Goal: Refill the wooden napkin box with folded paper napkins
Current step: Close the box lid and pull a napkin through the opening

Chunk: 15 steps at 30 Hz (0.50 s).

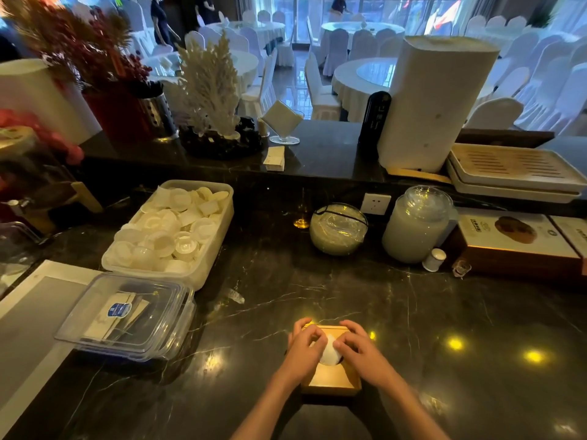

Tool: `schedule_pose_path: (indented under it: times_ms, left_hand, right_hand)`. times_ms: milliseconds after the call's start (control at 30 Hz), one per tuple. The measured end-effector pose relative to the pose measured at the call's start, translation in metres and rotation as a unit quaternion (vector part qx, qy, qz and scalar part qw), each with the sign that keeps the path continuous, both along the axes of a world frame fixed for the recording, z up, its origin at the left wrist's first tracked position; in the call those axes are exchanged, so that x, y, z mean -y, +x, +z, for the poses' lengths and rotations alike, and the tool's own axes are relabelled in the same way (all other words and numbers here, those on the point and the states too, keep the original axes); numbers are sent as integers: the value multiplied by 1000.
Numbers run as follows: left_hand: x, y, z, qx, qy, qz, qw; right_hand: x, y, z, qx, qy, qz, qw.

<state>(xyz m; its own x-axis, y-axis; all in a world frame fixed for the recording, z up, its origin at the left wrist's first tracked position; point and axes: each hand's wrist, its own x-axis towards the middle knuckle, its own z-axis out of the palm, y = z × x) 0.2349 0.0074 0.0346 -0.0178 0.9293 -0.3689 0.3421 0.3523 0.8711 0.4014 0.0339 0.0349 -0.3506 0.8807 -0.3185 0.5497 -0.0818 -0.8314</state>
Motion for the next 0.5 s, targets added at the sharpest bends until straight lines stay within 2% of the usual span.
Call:
schedule_pose_path:
  times_ms: [133,300,400,500]
  left_hand:
    - [3,0,-1,53,-19,33,998]
    - [8,-10,-8,65,-115,47,990]
    - [13,-10,-17,19,-128,17,991]
    - [6,-11,-25,-29,-123,29,992]
  right_hand:
    - [7,-5,1,-40,-27,-56,997]
    - [13,-5,1,-107,-143,-186,966]
    - [15,-8,-8,-136,-140,-203,959]
    - [6,-10,-22,-104,-123,-183,970]
